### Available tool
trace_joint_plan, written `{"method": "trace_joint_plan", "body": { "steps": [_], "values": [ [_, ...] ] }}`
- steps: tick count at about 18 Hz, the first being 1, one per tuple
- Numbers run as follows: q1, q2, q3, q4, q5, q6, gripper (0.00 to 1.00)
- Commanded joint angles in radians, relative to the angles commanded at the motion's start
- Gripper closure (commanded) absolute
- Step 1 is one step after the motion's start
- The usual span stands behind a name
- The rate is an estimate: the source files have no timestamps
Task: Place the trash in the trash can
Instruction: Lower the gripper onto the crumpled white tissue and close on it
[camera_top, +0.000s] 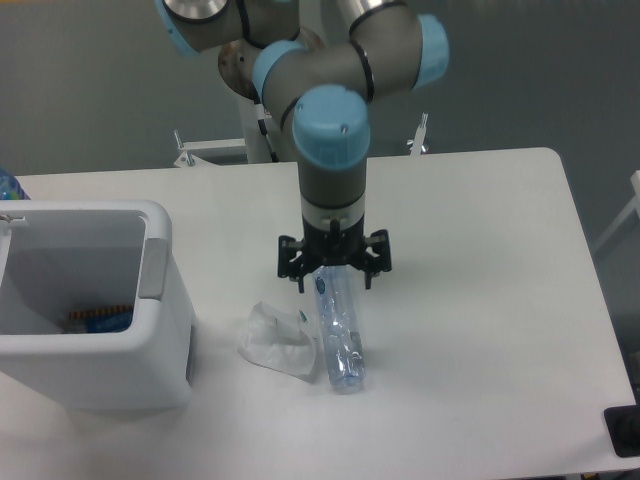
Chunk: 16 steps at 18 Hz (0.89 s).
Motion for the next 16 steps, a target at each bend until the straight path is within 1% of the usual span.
{"method": "trace_joint_plan", "body": {
  "steps": [2, 4, 8, 16],
  "values": [
    [-0.003, -0.023, -0.006, 0.000, -0.003, -0.012, 0.00],
    [-0.021, -0.043, -0.005, 0.006, 0.002, -0.037, 0.00],
    [-0.034, -0.061, -0.003, 0.012, 0.000, -0.078, 0.00],
    [-0.077, -0.104, 0.021, 0.012, 0.005, -0.149, 0.00]
  ]
}}
